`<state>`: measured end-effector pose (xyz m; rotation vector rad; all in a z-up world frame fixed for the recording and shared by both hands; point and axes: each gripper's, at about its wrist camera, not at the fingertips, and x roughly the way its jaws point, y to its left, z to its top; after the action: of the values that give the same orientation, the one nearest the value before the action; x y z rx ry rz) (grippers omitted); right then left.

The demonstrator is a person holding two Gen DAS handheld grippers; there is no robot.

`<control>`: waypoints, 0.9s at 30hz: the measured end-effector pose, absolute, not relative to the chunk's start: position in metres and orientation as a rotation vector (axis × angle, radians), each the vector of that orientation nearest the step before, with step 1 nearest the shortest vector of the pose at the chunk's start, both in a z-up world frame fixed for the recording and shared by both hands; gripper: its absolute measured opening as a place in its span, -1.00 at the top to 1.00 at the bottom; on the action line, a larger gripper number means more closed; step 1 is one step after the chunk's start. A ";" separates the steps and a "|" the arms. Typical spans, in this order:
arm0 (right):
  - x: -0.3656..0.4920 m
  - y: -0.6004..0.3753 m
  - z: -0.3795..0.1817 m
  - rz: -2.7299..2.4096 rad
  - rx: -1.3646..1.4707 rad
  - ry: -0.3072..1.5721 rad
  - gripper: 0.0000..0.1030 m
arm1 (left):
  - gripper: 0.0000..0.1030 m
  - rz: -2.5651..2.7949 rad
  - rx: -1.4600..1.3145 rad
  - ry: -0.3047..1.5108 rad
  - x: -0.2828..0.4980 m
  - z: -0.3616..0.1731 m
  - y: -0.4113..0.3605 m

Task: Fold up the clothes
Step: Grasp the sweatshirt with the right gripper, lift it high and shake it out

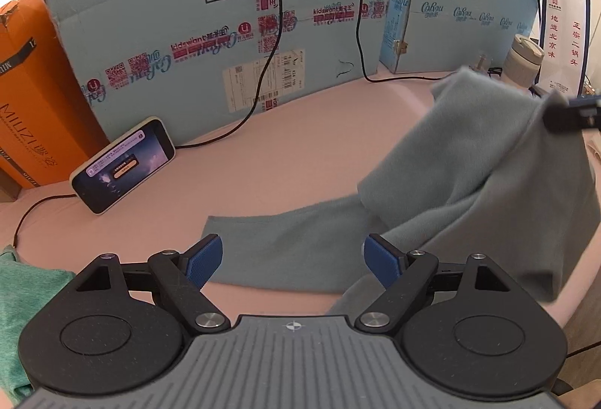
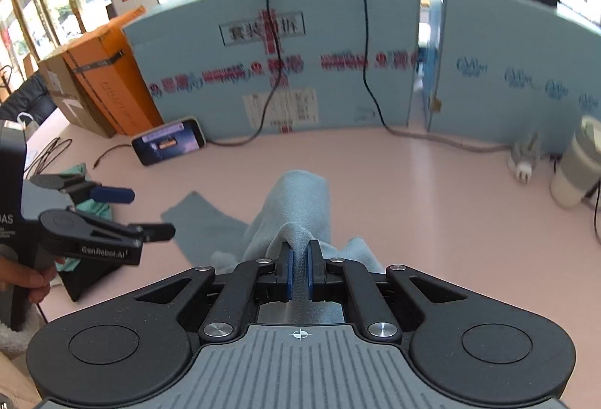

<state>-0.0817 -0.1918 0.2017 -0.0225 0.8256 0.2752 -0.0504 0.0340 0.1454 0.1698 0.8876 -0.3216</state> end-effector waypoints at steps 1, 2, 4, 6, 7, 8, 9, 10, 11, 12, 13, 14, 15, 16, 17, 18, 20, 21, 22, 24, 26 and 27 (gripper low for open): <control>-0.077 -0.189 0.209 0.280 -0.051 0.789 0.86 | -0.60 -0.314 0.168 0.890 -0.052 0.145 0.035; -0.072 -0.186 0.217 0.286 -0.080 0.750 0.86 | -0.60 -0.307 0.167 0.894 -0.054 0.145 0.036; -0.065 -0.180 0.231 0.302 -0.113 0.679 0.86 | -0.60 -0.290 0.157 0.899 -0.059 0.144 0.037; -0.061 -0.177 0.244 0.331 -0.129 0.612 0.86 | -0.60 -0.270 0.142 0.906 -0.062 0.143 0.039; -0.061 -0.176 0.249 0.348 -0.133 0.576 0.86 | -0.60 -0.260 0.133 0.908 -0.063 0.144 0.040; -0.062 -0.175 0.254 0.368 -0.132 0.543 0.86 | -0.60 -0.248 0.123 0.910 -0.064 0.144 0.042; -0.062 -0.174 0.257 0.383 -0.131 0.525 0.86 | -0.60 -0.238 0.111 0.910 -0.065 0.145 0.043; -0.063 -0.174 0.260 0.394 -0.132 0.514 0.86 | -0.60 -0.229 0.098 0.906 -0.066 0.147 0.044; -0.064 -0.174 0.262 0.404 -0.132 0.504 0.86 | -0.60 -0.220 0.086 0.900 -0.066 0.150 0.045; -0.065 -0.174 0.264 0.415 -0.131 0.496 0.86 | -0.60 -0.212 0.078 0.893 -0.066 0.152 0.045; -0.067 -0.175 0.267 0.427 -0.130 0.487 0.86 | -0.61 -0.204 0.074 0.886 -0.066 0.155 0.044; -0.070 -0.177 0.273 0.444 -0.131 0.472 0.86 | -0.61 -0.197 0.073 0.879 -0.065 0.158 0.043; -0.074 -0.178 0.279 0.463 -0.135 0.450 0.86 | -0.64 -0.195 0.075 0.874 -0.064 0.159 0.041; -0.079 -0.180 0.286 0.479 -0.142 0.422 0.86 | -0.65 -0.195 0.078 0.870 -0.063 0.161 0.038; -0.084 -0.182 0.295 0.491 -0.148 0.392 0.86 | -0.65 -0.196 0.083 0.866 -0.063 0.162 0.035; -0.089 -0.185 0.304 0.501 -0.151 0.357 0.86 | -0.65 -0.199 0.089 0.863 -0.063 0.162 0.032; -0.096 -0.192 0.323 0.520 -0.139 0.294 0.86 | -0.65 -0.206 0.099 0.865 -0.064 0.162 0.024; -0.097 -0.196 0.329 0.518 -0.131 0.272 0.86 | -0.65 -0.212 0.099 0.870 -0.065 0.162 0.022; -0.095 -0.198 0.333 0.507 -0.124 0.256 0.86 | -0.65 -0.218 0.097 0.874 -0.066 0.161 0.019; -0.092 -0.204 0.341 0.486 -0.107 0.227 0.86 | -0.65 -0.226 0.099 0.882 -0.067 0.160 0.015; -0.083 -0.208 0.344 0.467 -0.077 0.213 0.86 | -0.65 -0.224 0.105 0.886 -0.068 0.159 0.012; -0.077 -0.210 0.344 0.459 -0.064 0.206 0.86 | -0.65 -0.219 0.107 0.888 -0.068 0.159 0.011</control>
<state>-0.0772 -0.2102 0.3443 -0.0642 0.2056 0.4588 -0.0684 0.0113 0.1586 0.1066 0.8875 -0.2191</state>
